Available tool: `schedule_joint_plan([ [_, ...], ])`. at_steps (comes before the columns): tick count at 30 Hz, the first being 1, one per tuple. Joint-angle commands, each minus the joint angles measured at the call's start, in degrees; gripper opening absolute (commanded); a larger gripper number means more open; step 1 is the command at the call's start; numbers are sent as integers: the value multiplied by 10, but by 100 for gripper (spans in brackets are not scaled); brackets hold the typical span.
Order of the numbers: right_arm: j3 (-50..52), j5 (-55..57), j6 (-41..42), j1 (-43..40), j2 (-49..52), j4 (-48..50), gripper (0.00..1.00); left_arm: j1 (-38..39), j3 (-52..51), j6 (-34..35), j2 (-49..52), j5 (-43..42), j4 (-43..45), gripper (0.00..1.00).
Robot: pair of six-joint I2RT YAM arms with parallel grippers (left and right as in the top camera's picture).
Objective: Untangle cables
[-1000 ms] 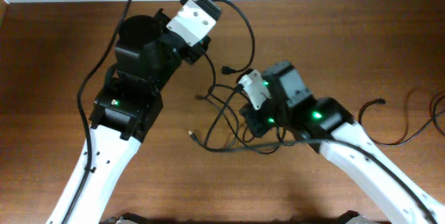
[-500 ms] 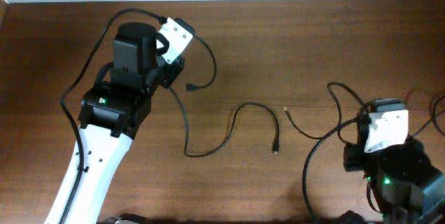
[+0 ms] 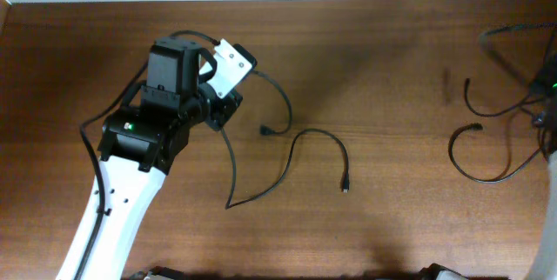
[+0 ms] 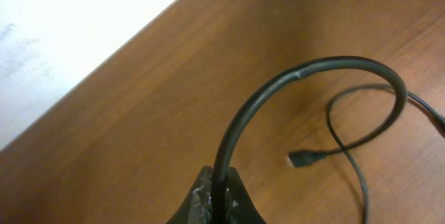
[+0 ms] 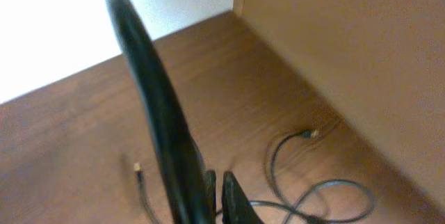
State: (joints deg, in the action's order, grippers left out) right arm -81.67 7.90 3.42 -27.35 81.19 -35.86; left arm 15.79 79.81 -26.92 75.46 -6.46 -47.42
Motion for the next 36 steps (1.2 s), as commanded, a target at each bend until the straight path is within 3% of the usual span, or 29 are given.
schedule_joint_plan([
  [1,-80,-111,47,-70,121,-70,4,0,4,7,-5,-17,-16,0],
  [3,-113,-112,91,-107,210,-143,4,0,4,8,-5,-17,-17,0],
  [4,-113,-134,91,-125,247,-163,18,0,4,8,-5,-17,-25,0],
  [5,-113,-174,91,-137,271,-173,78,0,4,7,-5,-17,-34,0],
  [6,-113,-203,89,-155,290,-186,99,0,4,7,-5,-17,-34,0],
  [7,-118,-212,89,-153,288,-188,99,0,4,7,-5,-17,-34,21],
  [8,-136,-244,89,-140,286,-196,99,0,4,7,-5,-17,-32,69],
  [10,-216,-283,46,-81,270,-241,99,0,4,7,-5,-17,-4,88],
  [13,-339,-283,20,16,202,-301,99,0,4,7,-5,-17,50,91],
  [15,-350,-268,-62,76,147,-297,99,0,4,7,-5,-17,56,91],
  [16,-350,-184,-47,89,143,-303,99,0,4,7,-5,-17,55,91],
  [17,-350,-168,-40,90,148,-320,99,0,4,7,-5,-17,50,90],
  [19,-346,-219,-49,107,149,-345,99,0,4,7,-5,-17,51,90],
  [23,-338,-287,-202,229,150,-419,99,-1,4,7,-5,-11,71,93],
  [24,-322,-287,-224,263,151,-443,99,-1,4,26,-5,-10,103,95],
  [25,-295,-270,-250,301,156,-465,99,-10,4,92,-5,0,134,97],
  [26,-240,-235,-258,340,156,-458,99,-39,4,177,-5,35,157,91],
  [27,-207,-233,-264,359,156,-447,99,-62,4,205,-6,35,162,90],
  [30,-68,-233,-281,433,156,-388,99,-221,4,310,-25,26,164,92],
  [32,14,-233,-285,510,156,-313,99,-313,4,313,-48,-35,139,90],
  [34,58,-204,-292,572,156,-232,99,-318,4,312,-51,-43,125,90],
  [36,89,-225,-409,635,157,-207,99,-318,4,312,-51,-69,117,93],
])
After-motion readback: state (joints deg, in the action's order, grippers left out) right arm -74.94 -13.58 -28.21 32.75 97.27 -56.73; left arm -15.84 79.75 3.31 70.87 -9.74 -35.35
